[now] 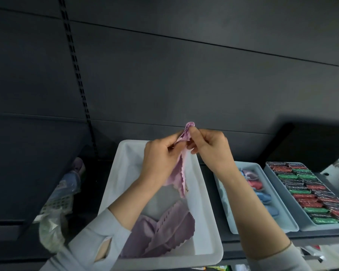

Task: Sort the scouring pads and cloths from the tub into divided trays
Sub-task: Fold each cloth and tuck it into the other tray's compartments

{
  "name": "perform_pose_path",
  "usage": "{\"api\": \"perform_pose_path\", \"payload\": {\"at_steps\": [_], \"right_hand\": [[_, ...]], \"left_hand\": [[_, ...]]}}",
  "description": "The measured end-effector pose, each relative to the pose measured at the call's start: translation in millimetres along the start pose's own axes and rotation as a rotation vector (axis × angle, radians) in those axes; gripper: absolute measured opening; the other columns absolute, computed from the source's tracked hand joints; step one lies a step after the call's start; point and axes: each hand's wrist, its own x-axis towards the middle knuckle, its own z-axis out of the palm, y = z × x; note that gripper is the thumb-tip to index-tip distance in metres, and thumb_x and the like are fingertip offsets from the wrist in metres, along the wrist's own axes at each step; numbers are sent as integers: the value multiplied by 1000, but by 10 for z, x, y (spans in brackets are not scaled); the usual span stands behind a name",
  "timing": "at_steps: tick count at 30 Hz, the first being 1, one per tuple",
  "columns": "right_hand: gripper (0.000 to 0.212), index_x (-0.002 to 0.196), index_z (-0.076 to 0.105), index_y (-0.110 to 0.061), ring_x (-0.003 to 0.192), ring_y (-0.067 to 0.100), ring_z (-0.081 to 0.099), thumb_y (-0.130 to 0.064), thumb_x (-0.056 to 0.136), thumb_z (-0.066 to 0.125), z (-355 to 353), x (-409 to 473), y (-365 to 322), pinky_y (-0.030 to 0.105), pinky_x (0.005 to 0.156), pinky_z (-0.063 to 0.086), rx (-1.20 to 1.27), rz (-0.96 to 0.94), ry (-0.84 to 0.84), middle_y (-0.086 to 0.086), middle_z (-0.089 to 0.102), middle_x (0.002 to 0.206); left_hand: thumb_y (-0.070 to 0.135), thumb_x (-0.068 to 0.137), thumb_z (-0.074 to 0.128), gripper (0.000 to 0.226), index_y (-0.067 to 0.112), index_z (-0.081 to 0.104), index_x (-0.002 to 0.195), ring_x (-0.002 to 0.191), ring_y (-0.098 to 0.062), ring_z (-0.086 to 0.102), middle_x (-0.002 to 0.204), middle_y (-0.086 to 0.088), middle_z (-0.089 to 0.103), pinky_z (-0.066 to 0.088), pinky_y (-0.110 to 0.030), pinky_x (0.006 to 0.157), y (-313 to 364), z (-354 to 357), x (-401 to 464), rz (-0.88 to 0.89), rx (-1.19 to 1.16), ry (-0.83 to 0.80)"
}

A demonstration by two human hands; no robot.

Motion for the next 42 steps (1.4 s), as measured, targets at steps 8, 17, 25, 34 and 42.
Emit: {"api": "perform_pose_path", "payload": {"at_steps": [8, 17, 25, 34, 42], "right_hand": [[30, 117, 63, -9, 106, 17, 67, -15, 89, 68, -64, -142, 396, 25, 90, 51, 432, 137, -269, 3, 72, 113], [12, 85, 75, -5, 74, 20, 69, -17, 85, 74, 177, -435, 560, 31, 69, 55, 457, 414, -263, 11, 76, 87], [37, 103, 73, -10, 90, 26, 71, -43, 95, 58, 158, -432, 753, 38, 86, 56, 333, 559, -290, 10, 75, 98], [57, 59, 70, -19, 67, 10, 55, 21, 87, 41, 32, -212, 557, 19, 62, 45, 476, 121, -184, -3, 65, 69], [62, 59, 69, -21, 69, 9, 57, 25, 80, 34, 39, -60, 536, 18, 63, 45, 455, 57, -70, -4, 67, 72]], "left_hand": [[13, 92, 61, 15, 18, 75, 88, 77, -15, 65, 85, -6, 75, 56, -45, 74, 189, -168, 147, -190, -338, -96], [45, 88, 66, 46, 1, 68, 101, 77, -22, 71, 90, -14, 73, 61, -34, 72, -132, -137, 177, -773, -440, -284], [0, 88, 66, 22, 6, 69, 109, 77, -18, 64, 94, -9, 72, 56, -27, 67, -411, 13, -227, -729, -412, -346], [-21, 81, 55, 55, 28, 74, 63, 89, -2, 60, 94, 9, 62, 48, -20, 78, -214, -116, -11, -223, -358, -215], [34, 99, 51, 30, 11, 68, 109, 86, -18, 70, 105, -14, 71, 56, -31, 76, -180, -118, -85, -562, -474, -430]]}}
